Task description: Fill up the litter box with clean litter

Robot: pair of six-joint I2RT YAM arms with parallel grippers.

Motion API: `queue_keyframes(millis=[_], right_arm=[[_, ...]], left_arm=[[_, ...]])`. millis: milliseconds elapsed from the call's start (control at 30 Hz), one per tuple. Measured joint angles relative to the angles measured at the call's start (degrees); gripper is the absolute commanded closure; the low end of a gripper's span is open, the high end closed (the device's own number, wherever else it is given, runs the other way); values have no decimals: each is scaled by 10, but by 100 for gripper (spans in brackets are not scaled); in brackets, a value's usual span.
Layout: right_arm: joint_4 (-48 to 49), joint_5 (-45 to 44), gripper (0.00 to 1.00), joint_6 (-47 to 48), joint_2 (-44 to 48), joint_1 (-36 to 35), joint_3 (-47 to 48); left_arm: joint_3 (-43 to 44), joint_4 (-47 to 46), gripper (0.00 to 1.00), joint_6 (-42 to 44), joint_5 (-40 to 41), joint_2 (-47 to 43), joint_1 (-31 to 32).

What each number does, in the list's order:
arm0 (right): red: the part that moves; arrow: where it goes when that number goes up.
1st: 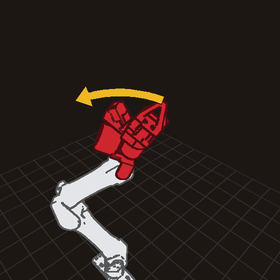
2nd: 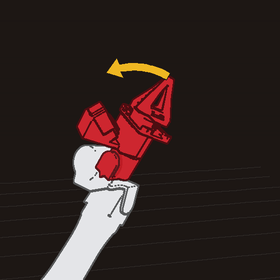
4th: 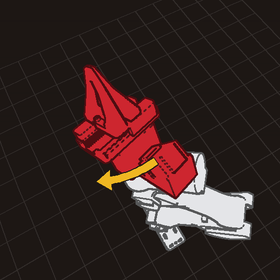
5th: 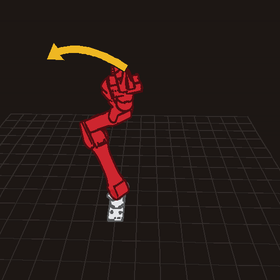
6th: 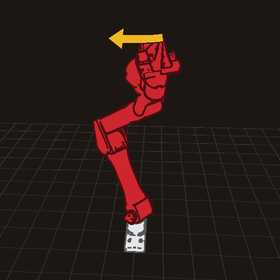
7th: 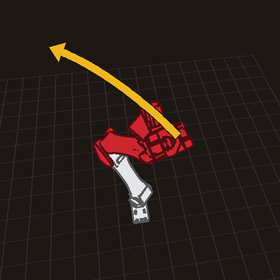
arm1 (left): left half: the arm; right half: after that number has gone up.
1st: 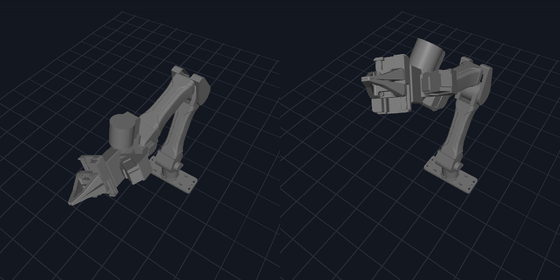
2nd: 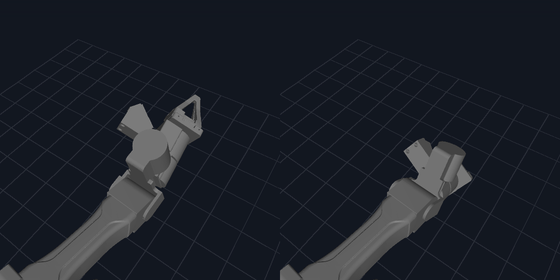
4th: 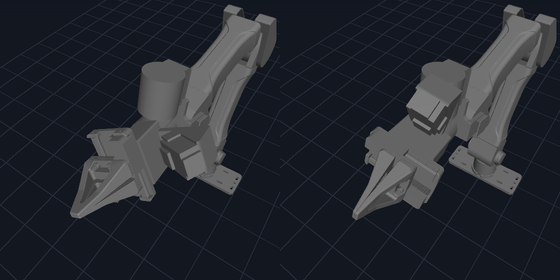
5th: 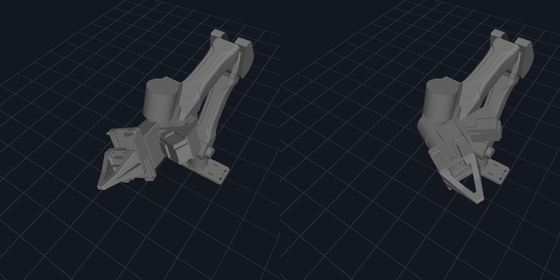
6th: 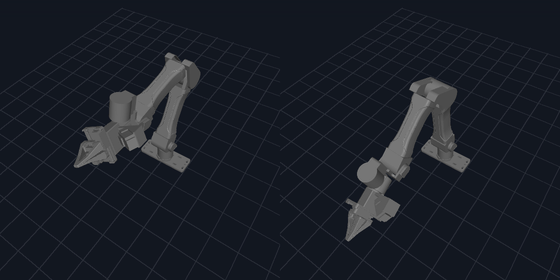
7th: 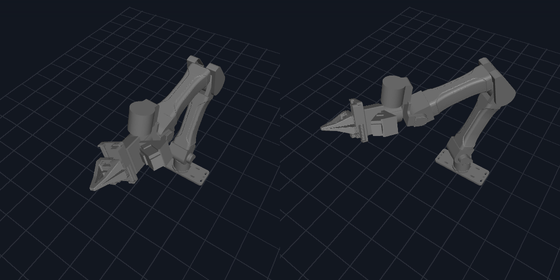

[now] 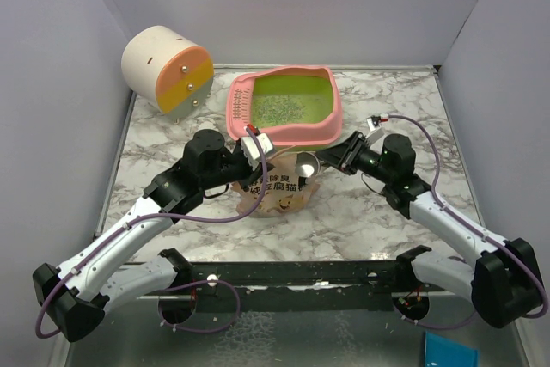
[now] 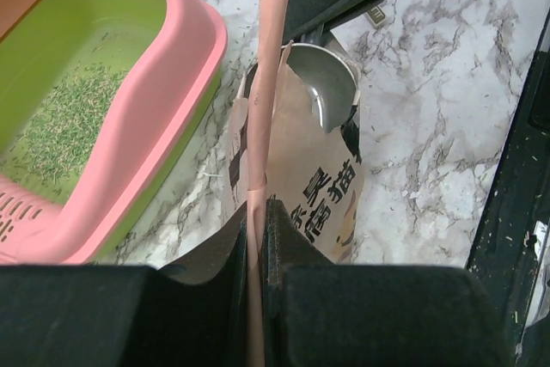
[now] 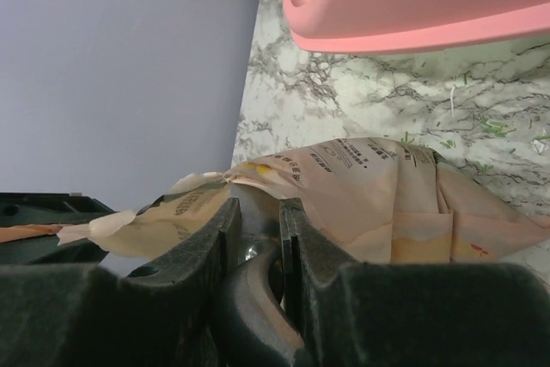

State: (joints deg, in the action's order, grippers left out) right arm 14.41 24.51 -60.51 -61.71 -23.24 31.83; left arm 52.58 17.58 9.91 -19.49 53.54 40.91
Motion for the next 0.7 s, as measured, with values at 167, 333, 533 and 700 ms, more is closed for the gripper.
queue_keyframes(millis=[167, 333, 533, 700], right_arm=[[34, 26, 99, -34, 4, 20, -14], [43, 42, 99, -56, 10, 34, -19], [54, 51, 99, -84, 40, 64, -35], [69, 64, 99, -110, 56, 85, -55]], left_arm=[[0, 0, 98, 0, 0, 0, 0], [0, 0, 88, -2, 2, 0, 0], [0, -5, 87, -4, 6, -2, 0], [0, -8, 87, -8, 6, -6, 0]])
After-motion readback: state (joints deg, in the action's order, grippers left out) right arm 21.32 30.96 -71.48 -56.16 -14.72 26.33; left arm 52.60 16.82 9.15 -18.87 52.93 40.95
